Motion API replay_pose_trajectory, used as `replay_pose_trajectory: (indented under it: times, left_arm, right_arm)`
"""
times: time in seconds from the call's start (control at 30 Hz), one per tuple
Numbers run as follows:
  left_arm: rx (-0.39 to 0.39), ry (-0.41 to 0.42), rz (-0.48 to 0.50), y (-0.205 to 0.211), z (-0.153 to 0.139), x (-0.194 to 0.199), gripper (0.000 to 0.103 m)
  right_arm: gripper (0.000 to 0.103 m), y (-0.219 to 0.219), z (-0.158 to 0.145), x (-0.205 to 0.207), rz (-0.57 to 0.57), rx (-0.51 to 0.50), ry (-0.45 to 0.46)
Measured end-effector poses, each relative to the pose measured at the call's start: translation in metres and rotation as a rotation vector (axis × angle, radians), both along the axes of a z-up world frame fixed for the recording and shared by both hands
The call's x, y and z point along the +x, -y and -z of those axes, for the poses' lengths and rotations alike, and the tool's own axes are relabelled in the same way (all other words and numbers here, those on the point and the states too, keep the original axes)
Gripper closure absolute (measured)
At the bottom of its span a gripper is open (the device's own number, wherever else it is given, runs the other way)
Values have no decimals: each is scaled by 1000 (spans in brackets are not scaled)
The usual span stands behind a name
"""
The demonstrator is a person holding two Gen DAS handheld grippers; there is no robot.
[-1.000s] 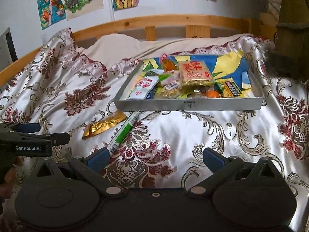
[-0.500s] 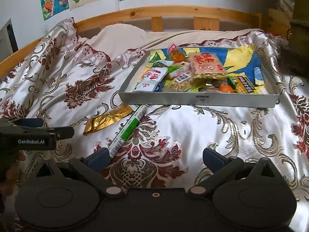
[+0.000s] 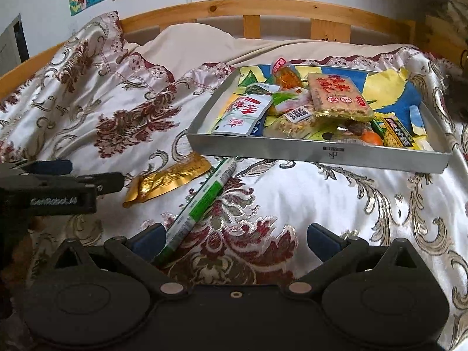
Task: Organize snacks
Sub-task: 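Lift both tools away from the tray toward the gold packet and green tube, then close the right tool on the green-white tube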
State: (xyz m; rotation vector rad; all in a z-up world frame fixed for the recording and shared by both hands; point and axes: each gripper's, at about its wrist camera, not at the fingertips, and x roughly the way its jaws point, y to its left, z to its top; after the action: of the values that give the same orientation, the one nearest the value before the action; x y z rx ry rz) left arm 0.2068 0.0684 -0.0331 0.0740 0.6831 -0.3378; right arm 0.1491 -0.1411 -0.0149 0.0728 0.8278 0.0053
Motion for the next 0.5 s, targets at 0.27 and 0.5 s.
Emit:
replay_pose_trajectory:
  times: [0.27, 0.5]
  left_arm:
    - [3, -21, -3, -2, 10, 7, 1]
    - [-10, -24, 11, -4, 13, 13, 1]
  right_arm:
    - [17, -10, 10, 19, -52, 11, 8]
    - [41, -18, 21, 34, -87, 76, -40]
